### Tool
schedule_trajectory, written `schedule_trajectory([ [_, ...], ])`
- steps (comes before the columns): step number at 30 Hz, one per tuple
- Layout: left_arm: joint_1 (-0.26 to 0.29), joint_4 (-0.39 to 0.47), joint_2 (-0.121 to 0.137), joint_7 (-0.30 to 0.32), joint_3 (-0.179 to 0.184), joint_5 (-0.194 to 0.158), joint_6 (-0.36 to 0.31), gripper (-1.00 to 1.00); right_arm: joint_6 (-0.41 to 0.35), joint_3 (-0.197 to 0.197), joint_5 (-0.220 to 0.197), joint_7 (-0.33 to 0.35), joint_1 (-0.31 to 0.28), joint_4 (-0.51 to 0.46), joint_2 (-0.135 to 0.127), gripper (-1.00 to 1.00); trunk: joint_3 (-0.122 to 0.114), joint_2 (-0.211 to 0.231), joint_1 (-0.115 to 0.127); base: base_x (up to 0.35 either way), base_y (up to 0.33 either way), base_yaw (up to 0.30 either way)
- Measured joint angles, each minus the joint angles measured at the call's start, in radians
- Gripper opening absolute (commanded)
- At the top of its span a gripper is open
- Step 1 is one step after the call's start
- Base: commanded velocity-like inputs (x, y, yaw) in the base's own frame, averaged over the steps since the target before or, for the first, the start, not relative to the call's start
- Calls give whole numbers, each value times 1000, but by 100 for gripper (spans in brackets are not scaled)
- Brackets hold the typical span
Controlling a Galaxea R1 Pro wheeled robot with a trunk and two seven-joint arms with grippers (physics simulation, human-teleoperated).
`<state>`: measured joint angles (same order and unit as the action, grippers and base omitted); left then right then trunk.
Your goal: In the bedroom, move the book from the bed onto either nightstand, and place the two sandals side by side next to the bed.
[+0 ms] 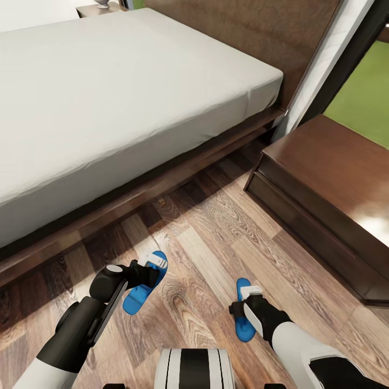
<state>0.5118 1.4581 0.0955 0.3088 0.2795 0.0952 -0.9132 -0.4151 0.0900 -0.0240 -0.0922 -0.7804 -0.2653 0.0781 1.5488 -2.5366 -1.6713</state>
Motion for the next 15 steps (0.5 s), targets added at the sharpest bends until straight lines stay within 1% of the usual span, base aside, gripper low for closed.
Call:
schedule_trajectory([
  [5, 0, 0, -1, 0, 0, 1, 1, -100, 32, -2, -2, 0, 0, 7, -2, 100, 0, 0, 0, 0, 0, 0],
  [9, 0, 0, 0, 0, 0, 1, 1, -100, 40, -3, -3, 0, 0, 9, -6, 100, 15, -1, -2, 0, 0, 0],
  [15, 0, 0, 0, 0, 0, 0, 1, -100, 44, -3, -4, 0, 0, 11, -8, 100, 15, -1, -2, 0, 0, 0],
])
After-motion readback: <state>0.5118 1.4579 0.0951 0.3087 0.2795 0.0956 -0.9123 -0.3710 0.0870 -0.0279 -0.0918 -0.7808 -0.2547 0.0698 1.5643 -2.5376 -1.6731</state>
